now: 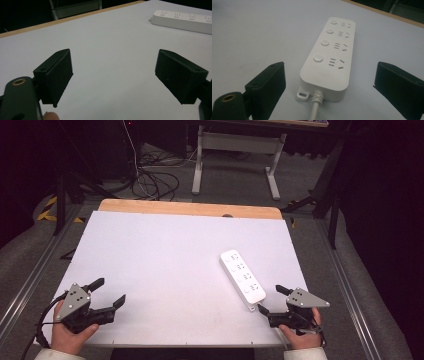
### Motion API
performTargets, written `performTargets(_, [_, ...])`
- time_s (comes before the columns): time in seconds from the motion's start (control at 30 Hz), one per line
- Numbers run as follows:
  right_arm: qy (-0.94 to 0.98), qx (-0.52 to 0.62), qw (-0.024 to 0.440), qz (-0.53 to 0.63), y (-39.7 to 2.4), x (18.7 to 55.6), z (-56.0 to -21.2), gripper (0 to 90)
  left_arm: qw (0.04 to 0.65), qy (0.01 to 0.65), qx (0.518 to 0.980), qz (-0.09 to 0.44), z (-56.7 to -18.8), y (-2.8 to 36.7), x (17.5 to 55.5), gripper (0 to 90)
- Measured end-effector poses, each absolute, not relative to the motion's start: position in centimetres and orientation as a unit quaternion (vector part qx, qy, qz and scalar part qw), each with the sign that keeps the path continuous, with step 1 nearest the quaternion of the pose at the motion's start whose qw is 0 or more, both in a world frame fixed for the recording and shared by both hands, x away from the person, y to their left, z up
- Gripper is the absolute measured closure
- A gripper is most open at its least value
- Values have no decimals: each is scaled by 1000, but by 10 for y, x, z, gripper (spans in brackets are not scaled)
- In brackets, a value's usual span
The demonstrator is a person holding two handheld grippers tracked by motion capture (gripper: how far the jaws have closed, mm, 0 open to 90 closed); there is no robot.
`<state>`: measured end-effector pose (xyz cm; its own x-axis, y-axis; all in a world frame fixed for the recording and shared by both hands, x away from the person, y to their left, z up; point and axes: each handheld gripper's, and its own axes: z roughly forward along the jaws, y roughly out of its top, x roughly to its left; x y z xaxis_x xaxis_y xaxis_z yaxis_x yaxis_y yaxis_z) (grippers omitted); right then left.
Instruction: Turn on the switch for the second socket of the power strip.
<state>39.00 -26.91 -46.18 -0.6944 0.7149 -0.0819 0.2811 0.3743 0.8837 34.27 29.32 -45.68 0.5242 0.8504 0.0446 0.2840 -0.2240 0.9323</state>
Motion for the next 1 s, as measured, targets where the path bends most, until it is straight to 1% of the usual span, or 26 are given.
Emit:
performTargets(0.53, [795,311,243,460,-269,389,-461,115,477,384,729,307,-456,292,341,152])
performTargets(0.67, [794,311,243,461,-269,388,-461,115,485,386,727,295,-455,292,340,152])
performTargets(1.0, [792,311,249,462,-269,389,-457,133,483,387,728,296,-455,291,340,152])
